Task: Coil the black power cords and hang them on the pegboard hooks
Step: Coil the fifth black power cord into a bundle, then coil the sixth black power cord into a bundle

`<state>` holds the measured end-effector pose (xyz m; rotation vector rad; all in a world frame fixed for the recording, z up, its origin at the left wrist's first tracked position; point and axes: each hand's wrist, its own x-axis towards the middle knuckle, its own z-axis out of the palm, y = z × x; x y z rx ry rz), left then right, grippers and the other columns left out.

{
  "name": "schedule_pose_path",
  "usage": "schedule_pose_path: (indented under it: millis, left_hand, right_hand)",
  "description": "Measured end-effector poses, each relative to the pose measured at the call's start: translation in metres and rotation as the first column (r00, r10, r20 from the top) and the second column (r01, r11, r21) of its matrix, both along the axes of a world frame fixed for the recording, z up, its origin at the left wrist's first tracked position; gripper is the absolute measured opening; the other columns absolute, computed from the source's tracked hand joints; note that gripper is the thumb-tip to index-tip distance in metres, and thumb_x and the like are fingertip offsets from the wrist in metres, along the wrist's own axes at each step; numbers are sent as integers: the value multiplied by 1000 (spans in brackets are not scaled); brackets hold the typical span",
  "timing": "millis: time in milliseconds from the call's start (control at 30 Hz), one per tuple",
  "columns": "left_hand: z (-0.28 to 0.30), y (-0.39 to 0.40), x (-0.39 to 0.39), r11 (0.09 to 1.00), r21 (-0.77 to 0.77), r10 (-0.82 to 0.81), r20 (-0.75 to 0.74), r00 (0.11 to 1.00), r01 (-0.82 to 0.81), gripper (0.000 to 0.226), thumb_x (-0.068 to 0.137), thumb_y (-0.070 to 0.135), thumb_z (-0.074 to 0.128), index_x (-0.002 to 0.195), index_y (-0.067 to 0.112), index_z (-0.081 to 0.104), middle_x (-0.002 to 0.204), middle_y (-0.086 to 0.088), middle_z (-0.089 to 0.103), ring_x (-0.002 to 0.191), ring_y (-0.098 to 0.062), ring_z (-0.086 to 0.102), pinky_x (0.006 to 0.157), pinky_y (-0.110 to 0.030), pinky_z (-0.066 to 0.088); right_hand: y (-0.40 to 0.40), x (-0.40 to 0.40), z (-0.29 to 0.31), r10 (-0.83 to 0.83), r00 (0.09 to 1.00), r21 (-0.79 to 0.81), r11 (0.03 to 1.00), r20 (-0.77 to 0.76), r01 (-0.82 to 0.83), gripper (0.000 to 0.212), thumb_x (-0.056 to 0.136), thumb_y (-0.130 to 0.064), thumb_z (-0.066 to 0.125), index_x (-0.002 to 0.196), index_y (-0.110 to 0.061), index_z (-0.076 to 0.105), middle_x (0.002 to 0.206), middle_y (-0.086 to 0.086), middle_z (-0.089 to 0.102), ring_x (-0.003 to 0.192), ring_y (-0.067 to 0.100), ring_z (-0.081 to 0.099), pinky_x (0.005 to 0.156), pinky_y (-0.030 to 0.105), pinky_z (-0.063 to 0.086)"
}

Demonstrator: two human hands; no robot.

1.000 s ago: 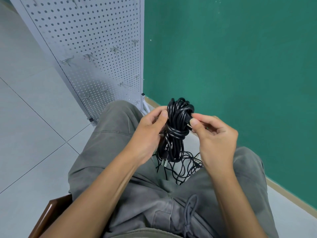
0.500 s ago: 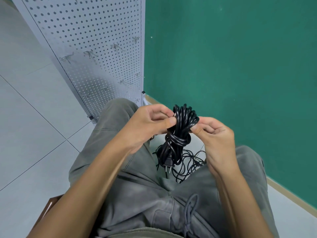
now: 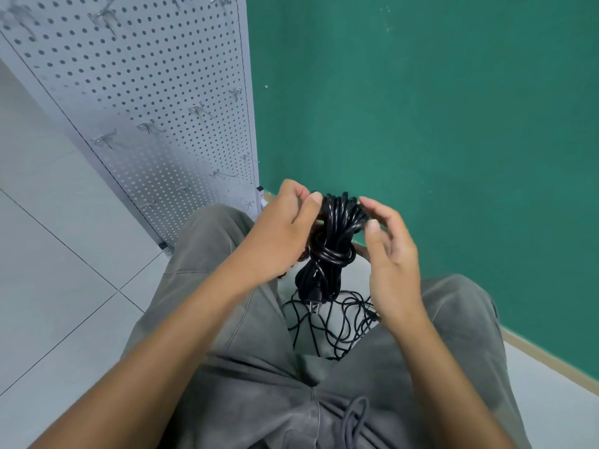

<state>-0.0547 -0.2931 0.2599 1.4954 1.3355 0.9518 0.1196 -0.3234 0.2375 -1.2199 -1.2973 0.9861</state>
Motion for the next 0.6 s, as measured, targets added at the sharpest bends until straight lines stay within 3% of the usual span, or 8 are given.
schedule_pose_path:
  millis: [167,300,400,467,533,600]
  left_hand:
    - [-8,35,-6,994,-82,-74,-53,996,69,49,89,71,35,103,25,43,106,-29,63,99,-46,66,87,-65,56]
    - [-32,67,-9,988,-129,-91,-72,993,82,37,90,67,44,99,31,47,117,-29,64,102,-28,64,91,-64,56]
    - [-66,91,1,985,-172,-15,-53,998,6,22,103,46,50,96,25,45,117,-18,66,112,-31,67,98,-61,52]
    - [-98,108,9,976,-210,46,-64,997,-58,18,107,34,51,94,25,44,119,-20,65,116,-37,63,98,-61,51]
    - [-126,125,17,961,-238,118,-94,989,-138,19,106,32,53,91,26,43,111,-19,67,111,-40,64,92,-59,54]
    - [-157,145,26,947,-237,183,-158,970,-218,23,107,30,52,88,23,41,86,-9,62,89,-34,64,75,-47,51]
  right_hand:
    - [38,20,-15,89,995,-101,991,50,-84,25,108,-19,47,118,-28,68,115,-8,74,109,16,70,99,52,54]
    - [82,48,-33,161,964,-195,974,210,-120,19,105,-15,55,109,-26,69,113,1,73,99,23,72,92,44,59]
    - [117,68,-55,219,933,-297,946,285,-131,20,103,-14,57,100,-31,68,108,6,74,89,19,74,89,40,59]
    - [139,78,-74,278,907,-355,921,317,-158,18,101,-15,60,98,-30,69,98,2,74,82,13,73,88,39,57]
    - [157,83,-93,333,875,-416,893,351,-173,13,100,-15,62,98,-26,69,91,1,73,78,12,72,87,36,55]
    - [177,89,-115,357,856,-469,869,375,-157,13,99,-14,62,97,-25,68,92,2,72,77,13,71,85,34,54]
